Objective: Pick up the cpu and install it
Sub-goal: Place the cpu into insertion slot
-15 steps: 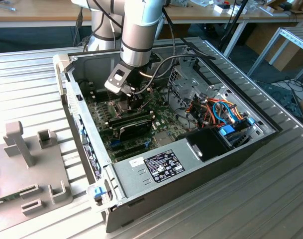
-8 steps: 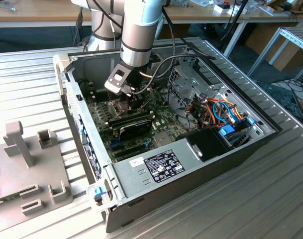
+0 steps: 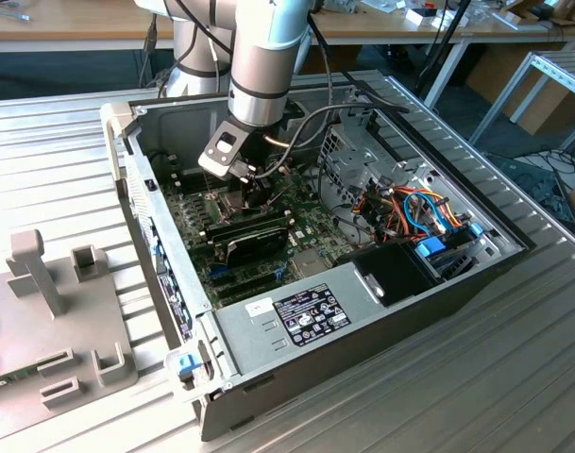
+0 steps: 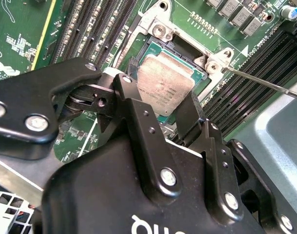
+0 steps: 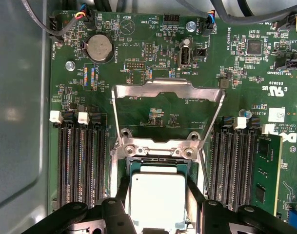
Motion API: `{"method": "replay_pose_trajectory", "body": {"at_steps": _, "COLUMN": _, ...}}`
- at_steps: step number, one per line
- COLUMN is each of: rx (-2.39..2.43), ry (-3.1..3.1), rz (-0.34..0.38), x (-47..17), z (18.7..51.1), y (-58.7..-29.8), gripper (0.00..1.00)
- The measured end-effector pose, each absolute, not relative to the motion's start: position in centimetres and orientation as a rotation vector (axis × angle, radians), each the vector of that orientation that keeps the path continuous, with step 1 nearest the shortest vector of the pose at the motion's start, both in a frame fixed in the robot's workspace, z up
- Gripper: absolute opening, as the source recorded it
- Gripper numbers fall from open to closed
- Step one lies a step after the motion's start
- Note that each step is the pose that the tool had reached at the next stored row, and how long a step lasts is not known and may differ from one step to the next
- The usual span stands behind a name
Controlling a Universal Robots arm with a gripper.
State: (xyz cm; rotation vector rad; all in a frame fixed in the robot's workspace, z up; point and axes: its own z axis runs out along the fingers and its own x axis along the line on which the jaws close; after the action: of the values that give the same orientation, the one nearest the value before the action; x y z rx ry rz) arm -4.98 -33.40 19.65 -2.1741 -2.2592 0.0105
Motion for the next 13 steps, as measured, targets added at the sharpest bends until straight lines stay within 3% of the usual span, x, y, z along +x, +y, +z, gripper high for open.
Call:
{"method": "replay_pose_trajectory", "body": {"at_steps": 6, "rx": -2.174, "ry": -2.259, "rz": 0.009, "x": -4.97, "z": 19.62, "y": -33.38, "gripper": 0.55}}
{"method": "replay_pose_trajectory", "body": {"at_steps": 9, "rx": -2.174, "ry": -2.259, "rz": 0.011, "x": -4.98, "z": 19.69, "y": -33.40, "gripper": 0.68}}
{"method": "replay_pose_trajectory", "body": {"at_steps": 13, "rx": -2.174, "ry": -2.259, "rz": 0.010, "x": -4.97, "z": 20.03, "y": -33.34, "gripper": 0.68}}
